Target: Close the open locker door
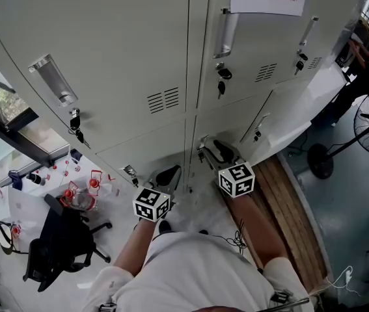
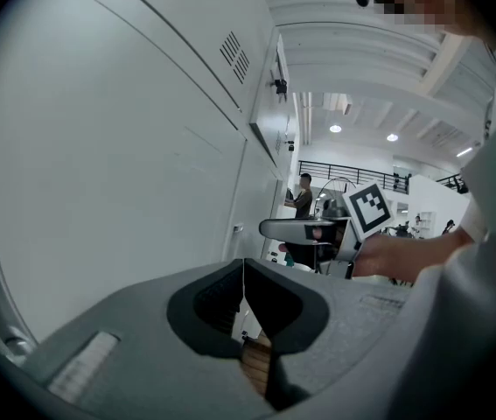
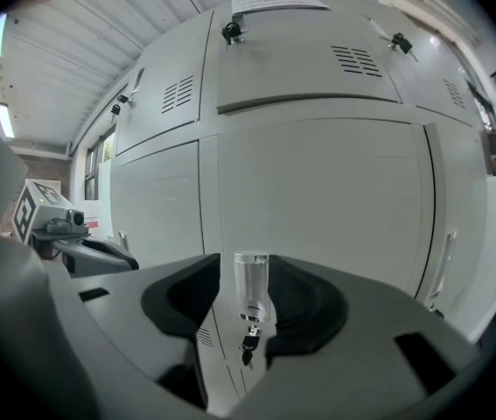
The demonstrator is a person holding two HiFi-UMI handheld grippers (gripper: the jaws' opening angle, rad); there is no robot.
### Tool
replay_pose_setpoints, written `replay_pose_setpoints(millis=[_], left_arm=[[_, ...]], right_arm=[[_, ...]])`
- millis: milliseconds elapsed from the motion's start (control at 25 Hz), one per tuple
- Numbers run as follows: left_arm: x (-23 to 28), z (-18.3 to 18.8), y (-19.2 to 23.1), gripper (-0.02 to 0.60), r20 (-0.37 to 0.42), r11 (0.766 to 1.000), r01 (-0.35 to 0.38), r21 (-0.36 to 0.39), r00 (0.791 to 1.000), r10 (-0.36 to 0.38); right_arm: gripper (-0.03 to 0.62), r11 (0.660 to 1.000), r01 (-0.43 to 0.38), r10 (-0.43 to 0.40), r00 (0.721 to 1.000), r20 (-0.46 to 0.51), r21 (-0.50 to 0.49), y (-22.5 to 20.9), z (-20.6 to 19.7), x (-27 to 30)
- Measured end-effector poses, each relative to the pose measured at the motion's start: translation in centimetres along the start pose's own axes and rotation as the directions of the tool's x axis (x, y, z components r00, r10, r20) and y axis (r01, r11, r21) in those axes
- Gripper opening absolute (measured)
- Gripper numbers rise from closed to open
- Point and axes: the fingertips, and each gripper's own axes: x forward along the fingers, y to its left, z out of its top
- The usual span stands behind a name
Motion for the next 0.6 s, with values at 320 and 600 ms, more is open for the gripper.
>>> replay_pose_setpoints(millis=[320, 600], left_arm=[[-0.5, -1.7, -3.1, 0.017, 0.0, 0.999, -0.028, -0.028, 1.0, 0.028], [-1.9, -3.0, -4.6, 0.017, 0.008, 0.997, -0.062, -0.046, 0.998, 0.062]], right_arm=[[0.104, 1.0, 0.0, 0.0, 1.0, -0.002, 0.028, -0.6, -1.7, -6.1], [0.071, 0.999, 0.008, -0.008, 1.0, -0.013, 0.031, -0.4, -3.9, -9.7]])
